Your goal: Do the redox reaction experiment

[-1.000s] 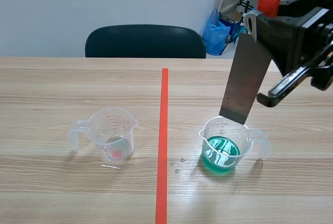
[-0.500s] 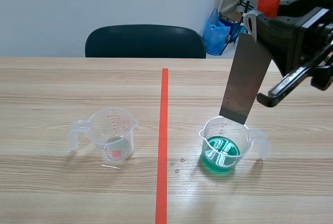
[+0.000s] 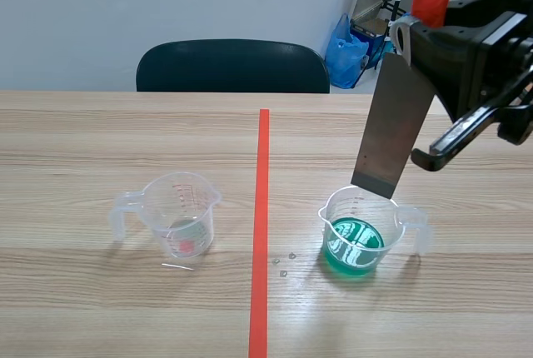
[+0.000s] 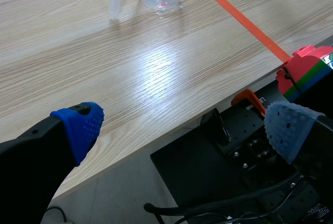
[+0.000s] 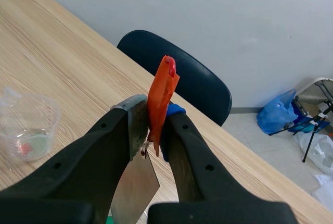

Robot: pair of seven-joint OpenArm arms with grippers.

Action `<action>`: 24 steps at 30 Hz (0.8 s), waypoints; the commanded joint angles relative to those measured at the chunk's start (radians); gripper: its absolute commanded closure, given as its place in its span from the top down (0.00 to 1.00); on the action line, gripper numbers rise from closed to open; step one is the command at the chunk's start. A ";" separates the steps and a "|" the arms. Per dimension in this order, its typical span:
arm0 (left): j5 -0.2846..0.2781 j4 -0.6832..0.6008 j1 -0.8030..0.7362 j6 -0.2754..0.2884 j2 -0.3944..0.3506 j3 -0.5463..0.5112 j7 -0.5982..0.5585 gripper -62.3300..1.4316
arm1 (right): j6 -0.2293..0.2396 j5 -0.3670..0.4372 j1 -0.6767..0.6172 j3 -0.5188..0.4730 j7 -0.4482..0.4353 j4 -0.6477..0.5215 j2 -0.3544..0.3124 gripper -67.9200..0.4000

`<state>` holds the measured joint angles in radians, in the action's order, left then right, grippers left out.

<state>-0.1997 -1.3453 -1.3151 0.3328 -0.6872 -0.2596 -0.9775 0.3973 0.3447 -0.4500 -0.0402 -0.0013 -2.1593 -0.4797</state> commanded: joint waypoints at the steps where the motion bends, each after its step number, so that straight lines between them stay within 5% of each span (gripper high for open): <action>1: -0.002 -0.009 -0.002 0.002 0.005 0.000 -0.017 1.00 | -0.007 0.007 0.001 -0.007 -0.016 -0.021 -0.016 0.03; 19: -0.003 -0.009 -0.002 0.002 0.005 0.000 -0.017 1.00 | -0.007 0.007 0.001 -0.007 -0.016 -0.021 -0.016 0.03; 24: -0.051 -0.009 0.001 -0.003 0.000 -0.001 -0.020 1.00 | -0.007 0.007 0.001 -0.007 -0.016 -0.021 -0.016 0.03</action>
<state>-0.2523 -1.3453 -1.3144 0.3325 -0.6876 -0.2596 -0.9779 0.3973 0.3447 -0.4500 -0.0402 -0.0017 -2.1593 -0.4797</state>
